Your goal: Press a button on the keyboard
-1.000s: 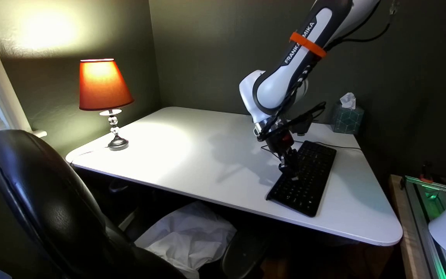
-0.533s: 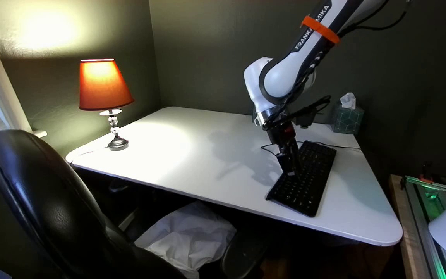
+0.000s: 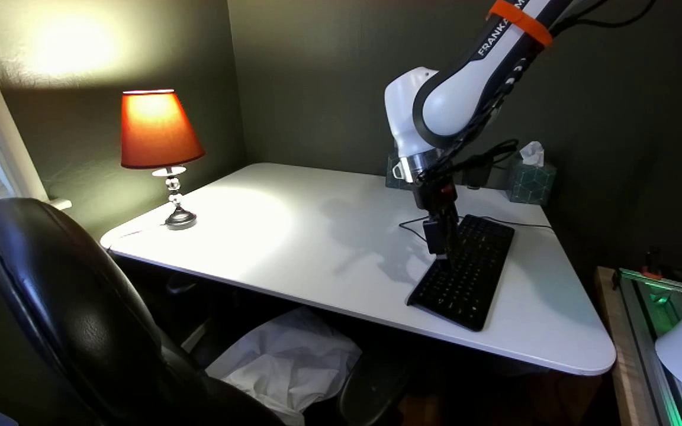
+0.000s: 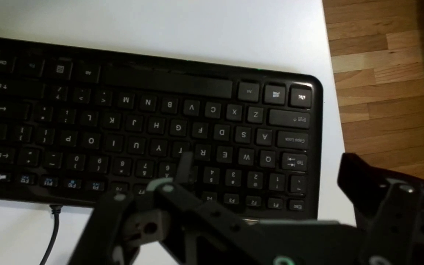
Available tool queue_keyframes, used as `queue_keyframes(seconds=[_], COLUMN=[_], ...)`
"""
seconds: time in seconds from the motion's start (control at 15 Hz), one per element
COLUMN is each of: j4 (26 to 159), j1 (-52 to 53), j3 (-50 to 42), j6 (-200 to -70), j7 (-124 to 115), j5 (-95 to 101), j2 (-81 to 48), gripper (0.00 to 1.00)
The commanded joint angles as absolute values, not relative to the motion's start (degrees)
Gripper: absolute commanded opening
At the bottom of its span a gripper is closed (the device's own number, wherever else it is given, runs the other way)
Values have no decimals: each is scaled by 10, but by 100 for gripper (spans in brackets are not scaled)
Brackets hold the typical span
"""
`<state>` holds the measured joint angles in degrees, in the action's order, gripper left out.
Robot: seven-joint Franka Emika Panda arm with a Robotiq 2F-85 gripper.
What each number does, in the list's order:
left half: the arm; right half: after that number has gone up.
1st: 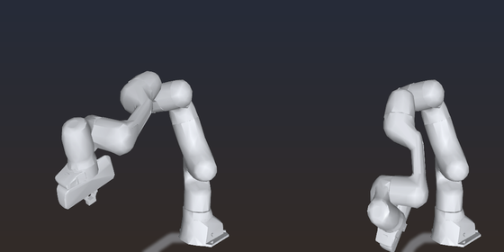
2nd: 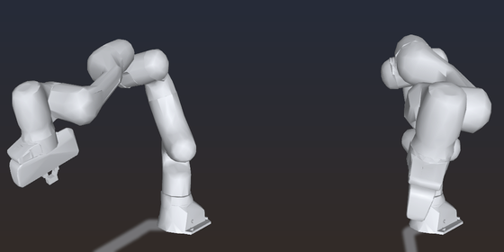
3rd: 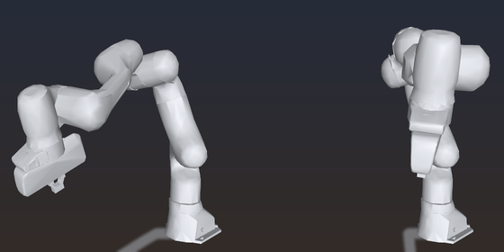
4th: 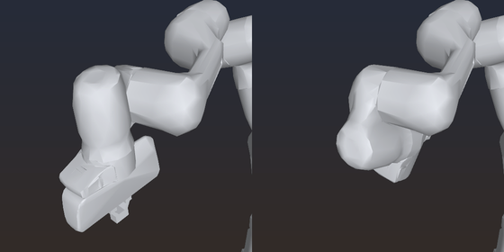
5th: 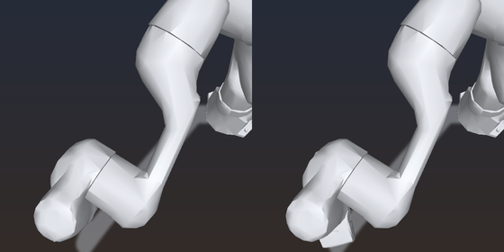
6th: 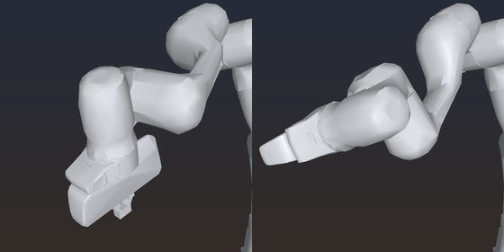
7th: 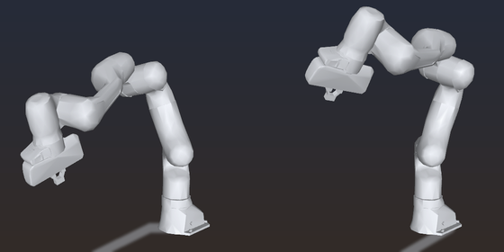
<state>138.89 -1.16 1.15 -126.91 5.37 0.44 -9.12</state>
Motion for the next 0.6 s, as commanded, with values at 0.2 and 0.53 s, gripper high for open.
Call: queue_keyframes(seconds=[0.2, 0.53], j4=[1409, 1416], j1=[-4, -3], j3=[9, 9], j6=[-1284, -1285], j7=[38, 35], j5=[5, 5], j2=[-65, -55], gripper=[100, 100])
